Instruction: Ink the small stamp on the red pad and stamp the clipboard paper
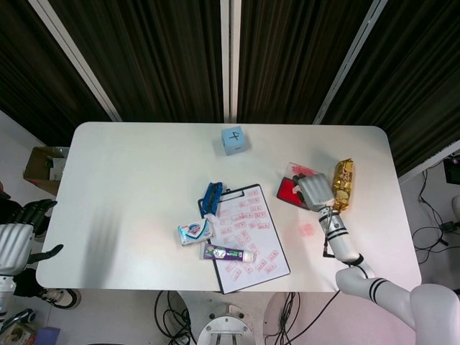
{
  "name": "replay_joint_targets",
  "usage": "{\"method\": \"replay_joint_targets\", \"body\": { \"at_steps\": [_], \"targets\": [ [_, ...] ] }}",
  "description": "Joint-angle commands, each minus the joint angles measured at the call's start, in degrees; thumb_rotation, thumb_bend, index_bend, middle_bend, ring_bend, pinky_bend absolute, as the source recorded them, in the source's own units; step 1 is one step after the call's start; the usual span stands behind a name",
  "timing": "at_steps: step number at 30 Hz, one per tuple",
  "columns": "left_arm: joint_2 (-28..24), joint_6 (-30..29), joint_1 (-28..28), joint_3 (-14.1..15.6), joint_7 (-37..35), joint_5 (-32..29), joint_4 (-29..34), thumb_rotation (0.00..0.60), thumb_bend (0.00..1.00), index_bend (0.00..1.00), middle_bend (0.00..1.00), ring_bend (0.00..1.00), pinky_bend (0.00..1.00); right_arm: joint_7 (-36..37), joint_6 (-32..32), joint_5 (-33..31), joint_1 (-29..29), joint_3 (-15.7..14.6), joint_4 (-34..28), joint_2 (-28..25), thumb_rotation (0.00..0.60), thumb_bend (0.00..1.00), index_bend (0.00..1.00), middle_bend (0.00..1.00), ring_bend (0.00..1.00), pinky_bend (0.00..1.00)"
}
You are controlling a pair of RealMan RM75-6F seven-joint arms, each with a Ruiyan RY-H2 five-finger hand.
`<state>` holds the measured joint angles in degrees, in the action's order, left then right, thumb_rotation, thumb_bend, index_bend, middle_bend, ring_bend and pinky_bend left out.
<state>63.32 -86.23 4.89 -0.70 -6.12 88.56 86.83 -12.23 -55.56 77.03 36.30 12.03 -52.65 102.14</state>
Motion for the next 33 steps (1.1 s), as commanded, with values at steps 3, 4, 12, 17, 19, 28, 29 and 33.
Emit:
{"method": "replay_joint_targets", "body": {
  "at_steps": [3,4,12,17,19,28,29,33],
  "targets": [
    [-0.08,0.22,0.08,-0.05,-0.11,-0.09,-0.12,0.600,0.00,0.18,0.17,0.16,0.25,0.71,0.39,-0.83,0.57,0.03,1.69,1.40,0.600,0.50,0.94,0.82,0.83,1.00],
    [-0.09,0.22,0.09,-0.08,-0.11,-0.09,-0.12,0.600,0.00,0.18,0.17,0.16,0.25,0.72,0.64,-0.96,0.66,-0.07,1.86,1.53,0.600,0.50,0.95,0.82,0.83,1.00],
    [-0.36,0.56,0.23,-0.15,0.32,-0.21,0.28,0.600,0.00,0.18,0.17,0.16,0.25,0.19,1.37,-1.51,1.49,-0.59,4.72,3.29,0.600,0.50,0.96,0.83,0.83,1.00],
    [-0.48,0.77,0.32,-0.24,0.45,-0.37,0.47,0.600,0.00,0.18,0.17,0.16,0.25,-0.50,1.88,-1.90,1.92,-0.85,6.17,4.19,0.600,0.52,0.97,0.84,0.83,1.00],
    [-0.49,0.85,0.37,-0.26,0.47,-0.39,0.48,0.600,0.00,0.18,0.17,0.16,0.25,-0.68,2.01,-2.02,1.98,-0.97,6.61,4.48,0.600,0.52,0.97,0.84,0.83,1.00],
    [-0.64,1.13,0.49,-0.33,0.52,-0.55,0.54,0.600,0.00,0.18,0.17,0.16,0.25,-0.12,1.84,-1.85,2.00,-1.68,9.28,6.04,0.600,0.52,1.00,0.86,0.83,1.00],
    [-0.63,1.13,0.47,-0.33,0.51,-0.56,0.54,0.600,0.00,0.18,0.17,0.16,0.25,0.02,1.80,-1.81,1.99,-1.74,9.54,6.18,0.600,0.53,1.00,0.86,0.84,1.00],
    [-0.60,1.06,0.41,-0.33,0.54,-0.60,0.51,0.600,0.00,0.18,0.17,0.16,0.25,0.65,1.59,-1.54,1.96,-2.00,10.55,6.66,0.600,0.53,1.00,0.86,0.83,1.00]
  ]
}}
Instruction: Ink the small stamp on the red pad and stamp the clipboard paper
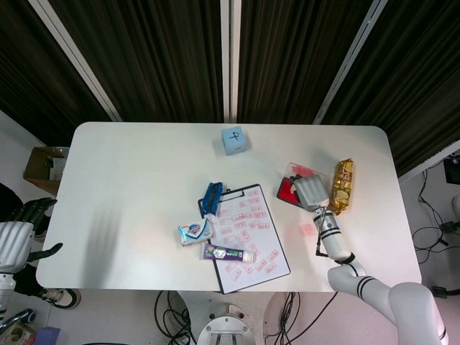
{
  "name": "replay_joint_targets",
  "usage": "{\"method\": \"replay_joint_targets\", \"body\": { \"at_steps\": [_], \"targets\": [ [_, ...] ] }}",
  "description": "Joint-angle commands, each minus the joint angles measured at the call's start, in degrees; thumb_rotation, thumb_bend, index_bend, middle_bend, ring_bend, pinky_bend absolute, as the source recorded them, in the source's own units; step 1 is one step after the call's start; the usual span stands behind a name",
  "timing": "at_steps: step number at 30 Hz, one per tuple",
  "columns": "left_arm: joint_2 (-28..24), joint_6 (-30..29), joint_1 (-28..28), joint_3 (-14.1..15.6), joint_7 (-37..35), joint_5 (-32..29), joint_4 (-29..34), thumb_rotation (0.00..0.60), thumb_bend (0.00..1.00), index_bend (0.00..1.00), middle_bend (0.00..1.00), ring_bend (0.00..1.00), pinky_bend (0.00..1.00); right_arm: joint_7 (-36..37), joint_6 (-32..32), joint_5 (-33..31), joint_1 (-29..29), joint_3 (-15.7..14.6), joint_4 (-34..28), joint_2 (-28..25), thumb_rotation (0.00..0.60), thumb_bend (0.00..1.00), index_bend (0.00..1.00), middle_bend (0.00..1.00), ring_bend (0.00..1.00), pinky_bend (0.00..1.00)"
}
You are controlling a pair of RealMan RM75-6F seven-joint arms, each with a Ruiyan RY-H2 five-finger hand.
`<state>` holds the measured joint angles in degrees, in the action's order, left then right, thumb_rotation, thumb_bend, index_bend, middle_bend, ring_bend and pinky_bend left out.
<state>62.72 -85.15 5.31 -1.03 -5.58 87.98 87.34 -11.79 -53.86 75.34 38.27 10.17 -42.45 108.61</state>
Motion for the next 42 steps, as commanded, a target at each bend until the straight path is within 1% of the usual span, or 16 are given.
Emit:
{"method": "replay_joint_targets", "body": {
  "at_steps": [1,9,13,16,18,23,26,29,32,36,42],
  "targets": [
    [-0.01,-0.05,-0.03,-0.02,0.01,-0.01,-0.01,0.600,0.00,0.18,0.17,0.16,0.25,0.31,-0.15,0.21,-0.01,-0.19,0.51,0.25,0.600,0.53,1.00,0.86,0.84,1.00],
    [0.01,-0.25,-0.14,-0.08,-0.05,-0.08,-0.04,0.600,0.00,0.18,0.17,0.15,0.25,1.24,-0.91,0.70,0.00,-0.30,0.92,0.37,0.600,0.53,1.00,0.87,0.84,1.00],
    [0.06,-0.31,-0.21,-0.11,-0.14,-0.16,-0.13,0.600,0.00,0.18,0.17,0.16,0.25,2.74,-4.00,1.45,-0.09,0.59,-0.92,-0.72,0.600,0.53,1.00,0.87,0.84,1.00],
    [0.04,-0.53,-0.27,-0.17,-0.24,-0.09,-0.14,0.600,0.00,0.18,0.17,0.16,0.25,2.95,-7.56,1.96,-0.54,1.72,-4.61,-3.09,0.600,0.53,1.00,0.87,0.84,1.00],
    [0.03,-0.66,-0.30,-0.19,-0.32,-0.02,-0.16,0.600,0.00,0.18,0.17,0.16,0.25,2.39,-9.93,2.38,-1.25,2.18,-8.28,-5.51,0.600,0.53,1.00,0.87,0.84,1.00],
    [0.26,-0.72,-0.36,-0.09,-0.41,0.14,-0.25,0.600,0.00,0.18,0.17,0.16,0.25,1.01,-13.52,3.29,-3.18,2.13,-17.26,-10.87,0.600,0.53,1.00,0.87,0.84,1.00],
    [0.47,-0.72,-0.36,0.00,-0.24,0.30,-0.17,0.600,0.00,0.18,0.17,0.16,0.25,0.52,-14.63,4.72,-4.20,0.71,-22.13,-13.09,0.600,0.53,1.00,0.87,0.84,1.00],
    [0.52,-0.80,-0.36,0.00,0.07,0.41,0.07,0.600,0.00,0.18,0.17,0.16,0.25,-0.48,-15.21,6.87,-4.92,-1.59,-26.04,-14.27,0.600,0.53,1.00,0.87,0.84,1.00],
    [0.39,-0.96,-0.43,0.00,0.41,0.44,0.42,0.600,0.00,0.18,0.17,0.16,0.25,-2.74,-15.87,9.43,-5.84,-4.65,-29.26,-14.44,0.600,0.53,1.00,0.87,0.84,1.00],
    [0.31,-0.90,-0.55,0.12,0.53,0.37,0.52,0.600,0.00,0.18,0.17,0.16,0.25,-5.20,-16.37,12.11,-6.97,-8.06,-30.52,-13.41,0.600,0.53,1.00,0.87,0.84,1.00],
    [0.25,-1.11,-0.73,0.21,0.23,0.47,0.39,0.600,0.00,0.18,0.17,0.16,0.25,-5.39,-16.27,15.13,-7.60,-10.93,-30.44,-11.66,0.600,0.53,1.00,0.87,0.84,1.00]
  ]
}}
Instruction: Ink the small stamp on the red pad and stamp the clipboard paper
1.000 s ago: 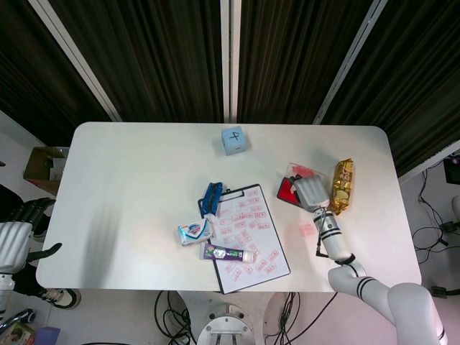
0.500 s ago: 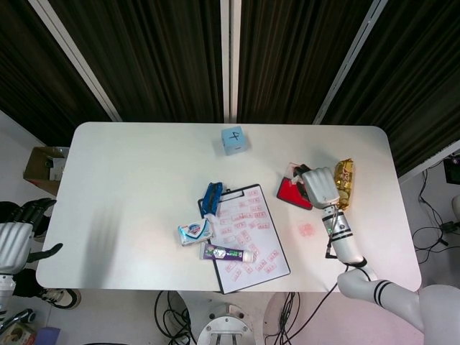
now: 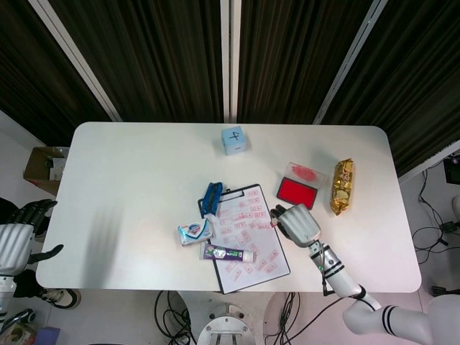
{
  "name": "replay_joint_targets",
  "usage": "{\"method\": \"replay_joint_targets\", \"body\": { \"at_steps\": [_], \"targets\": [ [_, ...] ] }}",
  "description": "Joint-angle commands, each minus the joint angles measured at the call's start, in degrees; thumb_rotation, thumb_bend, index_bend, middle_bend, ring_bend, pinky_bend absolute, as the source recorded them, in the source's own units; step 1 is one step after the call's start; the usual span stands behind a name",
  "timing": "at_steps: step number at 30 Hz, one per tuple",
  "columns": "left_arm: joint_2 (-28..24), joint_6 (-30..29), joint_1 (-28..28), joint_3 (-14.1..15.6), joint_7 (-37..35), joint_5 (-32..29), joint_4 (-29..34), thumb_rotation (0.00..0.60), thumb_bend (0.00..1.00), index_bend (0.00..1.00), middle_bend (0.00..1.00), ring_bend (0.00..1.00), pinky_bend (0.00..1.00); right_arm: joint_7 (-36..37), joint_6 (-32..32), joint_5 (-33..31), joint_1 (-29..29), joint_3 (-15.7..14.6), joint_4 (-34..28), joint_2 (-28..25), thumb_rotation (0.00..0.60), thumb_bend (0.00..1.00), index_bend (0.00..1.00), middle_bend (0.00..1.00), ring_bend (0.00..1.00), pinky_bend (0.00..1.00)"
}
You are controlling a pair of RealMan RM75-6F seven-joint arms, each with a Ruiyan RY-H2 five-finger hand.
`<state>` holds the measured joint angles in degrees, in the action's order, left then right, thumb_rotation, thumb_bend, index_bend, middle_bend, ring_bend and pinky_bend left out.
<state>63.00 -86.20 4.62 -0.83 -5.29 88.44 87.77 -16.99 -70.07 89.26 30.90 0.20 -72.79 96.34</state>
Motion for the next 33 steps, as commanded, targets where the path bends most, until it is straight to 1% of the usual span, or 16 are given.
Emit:
{"method": "replay_joint_targets", "body": {
  "at_steps": [1,5,7,10,15,23,33],
  "targets": [
    [-0.04,-0.10,-0.08,0.01,-0.11,-0.01,-0.08,0.600,0.00,0.18,0.17,0.16,0.25,-0.36,-0.05,1.70,-0.26,-1.32,-0.19,0.72,0.600,0.53,1.00,0.87,0.84,1.00],
    [-0.02,-0.14,-0.19,0.02,-0.38,-0.09,-0.29,0.600,0.00,0.18,0.17,0.16,0.25,-1.41,0.12,3.46,-0.47,-2.63,-0.69,1.10,0.600,0.53,1.00,0.88,0.84,1.00],
    [0.03,-0.06,-0.18,0.01,-0.56,-0.15,-0.40,0.600,0.00,0.18,0.17,0.16,0.25,-1.75,0.17,3.72,-0.59,-2.73,-0.61,1.46,0.600,0.53,1.00,0.88,0.84,1.00],
    [0.13,0.03,-0.11,0.02,-0.73,-0.05,-0.54,0.600,0.00,0.18,0.17,0.16,0.25,-2.93,0.13,3.49,-0.95,-2.35,0.40,2.73,0.600,0.53,1.00,0.88,0.84,1.00],
    [0.16,0.01,-0.08,-0.03,-0.98,0.01,-0.71,0.600,0.00,0.18,0.17,0.16,0.25,-5.55,0.78,1.75,-1.64,-1.18,3.78,6.47,0.600,0.53,1.00,0.88,0.84,1.00],
    [-0.12,-0.12,-0.28,-0.02,-1.41,-0.15,-1.05,0.600,0.00,0.18,0.17,0.16,0.25,-3.84,1.26,2.35,-0.98,-0.43,7.08,9.85,0.600,0.53,1.00,0.88,0.84,1.00],
    [0.06,-0.20,-0.47,0.02,-2.11,-0.21,-1.83,0.600,0.00,0.18,0.17,0.16,0.25,-2.51,1.45,3.48,-0.14,-0.15,9.61,11.66,0.600,0.53,1.00,0.88,0.83,1.00]
  ]
}}
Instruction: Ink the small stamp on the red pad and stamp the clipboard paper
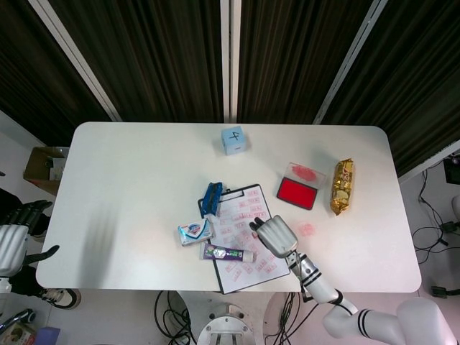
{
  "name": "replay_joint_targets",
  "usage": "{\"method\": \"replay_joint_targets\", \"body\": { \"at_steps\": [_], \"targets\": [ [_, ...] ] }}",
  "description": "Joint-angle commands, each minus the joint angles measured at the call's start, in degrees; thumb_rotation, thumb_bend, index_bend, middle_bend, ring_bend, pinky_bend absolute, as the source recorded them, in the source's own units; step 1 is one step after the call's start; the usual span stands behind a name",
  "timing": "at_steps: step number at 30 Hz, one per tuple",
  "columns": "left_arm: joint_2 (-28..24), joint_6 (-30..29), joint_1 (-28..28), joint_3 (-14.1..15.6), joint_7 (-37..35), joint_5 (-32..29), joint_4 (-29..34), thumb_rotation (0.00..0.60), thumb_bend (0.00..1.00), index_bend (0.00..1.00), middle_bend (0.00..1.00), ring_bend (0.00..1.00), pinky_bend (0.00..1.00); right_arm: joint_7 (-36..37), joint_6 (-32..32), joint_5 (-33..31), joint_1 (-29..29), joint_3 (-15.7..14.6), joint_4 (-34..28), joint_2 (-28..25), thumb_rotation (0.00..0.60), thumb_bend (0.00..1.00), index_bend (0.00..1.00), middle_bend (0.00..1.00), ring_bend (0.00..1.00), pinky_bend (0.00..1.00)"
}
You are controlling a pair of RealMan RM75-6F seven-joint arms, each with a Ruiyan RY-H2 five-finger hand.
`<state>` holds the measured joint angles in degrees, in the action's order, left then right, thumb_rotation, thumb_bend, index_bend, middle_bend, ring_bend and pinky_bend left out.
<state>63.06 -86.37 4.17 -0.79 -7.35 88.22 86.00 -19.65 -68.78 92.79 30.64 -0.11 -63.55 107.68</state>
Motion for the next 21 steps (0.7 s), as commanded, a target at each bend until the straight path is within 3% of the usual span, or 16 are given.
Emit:
{"method": "replay_joint_targets", "body": {
  "at_steps": [1,21],
  "targets": [
    [0.01,-0.05,-0.02,-0.01,-0.08,0.02,-0.10,0.600,0.00,0.18,0.17,0.16,0.25,0.26,0.28,-0.11,0.17,0.24,0.61,0.54,0.600,0.53,1.00,0.88,0.84,1.00],
    [0.13,-0.12,-0.29,0.07,-0.41,-0.01,-0.52,0.600,0.00,0.18,0.17,0.16,0.25,1.03,1.58,0.27,0.44,-0.43,3.94,2.63,0.600,0.53,1.00,0.88,0.84,1.00]
  ]
}}
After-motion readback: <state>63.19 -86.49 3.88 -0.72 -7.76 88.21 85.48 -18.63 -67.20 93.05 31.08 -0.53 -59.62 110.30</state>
